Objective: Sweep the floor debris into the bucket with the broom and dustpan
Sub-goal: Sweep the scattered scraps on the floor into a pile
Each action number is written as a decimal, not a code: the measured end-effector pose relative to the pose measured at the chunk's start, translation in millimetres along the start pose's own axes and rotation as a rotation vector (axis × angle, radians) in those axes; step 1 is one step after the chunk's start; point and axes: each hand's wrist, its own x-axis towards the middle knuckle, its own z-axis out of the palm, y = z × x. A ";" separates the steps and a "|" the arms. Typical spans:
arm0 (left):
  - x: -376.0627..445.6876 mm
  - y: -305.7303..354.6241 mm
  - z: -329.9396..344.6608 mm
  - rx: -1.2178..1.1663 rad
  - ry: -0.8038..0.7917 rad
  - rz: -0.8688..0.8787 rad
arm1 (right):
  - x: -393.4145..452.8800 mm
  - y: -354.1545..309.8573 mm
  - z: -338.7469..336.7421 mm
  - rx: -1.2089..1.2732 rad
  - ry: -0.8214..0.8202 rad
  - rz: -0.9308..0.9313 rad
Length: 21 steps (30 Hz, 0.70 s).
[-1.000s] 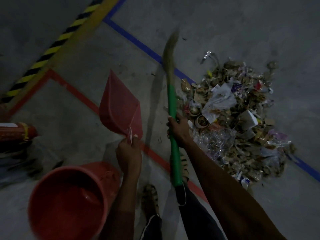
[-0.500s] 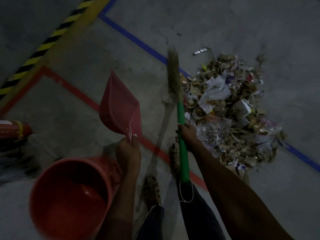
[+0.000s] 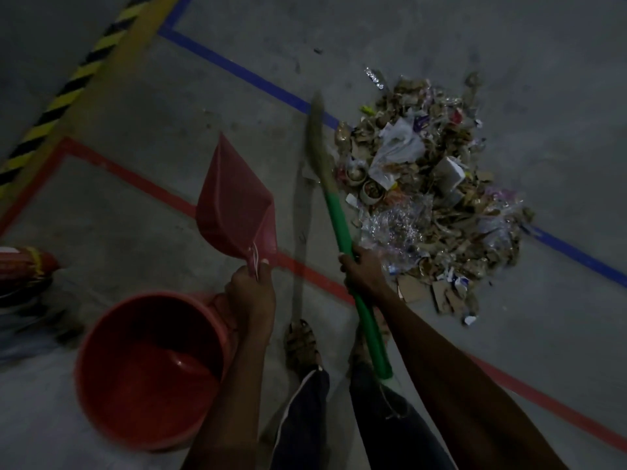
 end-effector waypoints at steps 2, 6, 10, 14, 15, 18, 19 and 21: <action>-6.6 -4.4 3.1 0.017 0.004 -0.002 | 6.1 6.0 5.3 0.001 -0.078 0.050; -19.5 -7.5 12.3 0.006 0.017 -0.004 | 16.3 26.6 2.6 0.029 -0.092 0.181; -40.1 -8.4 18.8 0.027 0.041 -0.006 | 14.2 55.0 -27.7 0.035 0.027 0.227; -62.2 -12.2 26.8 -0.015 0.038 -0.025 | -8.9 73.2 -66.3 -0.089 0.028 0.092; -67.6 -11.8 28.3 -0.014 0.029 -0.033 | -16.9 76.6 -72.8 -0.130 0.010 0.050; -82.5 -8.5 30.4 -0.016 0.016 -0.060 | -39.1 81.1 -80.5 -0.216 -0.044 -0.036; -86.7 -8.4 32.2 -0.037 0.011 -0.076 | -45.2 80.8 -80.2 -0.231 -0.063 -0.053; -93.6 -9.8 35.9 -0.060 0.004 -0.100 | -53.3 82.4 -75.4 -0.254 -0.104 -0.083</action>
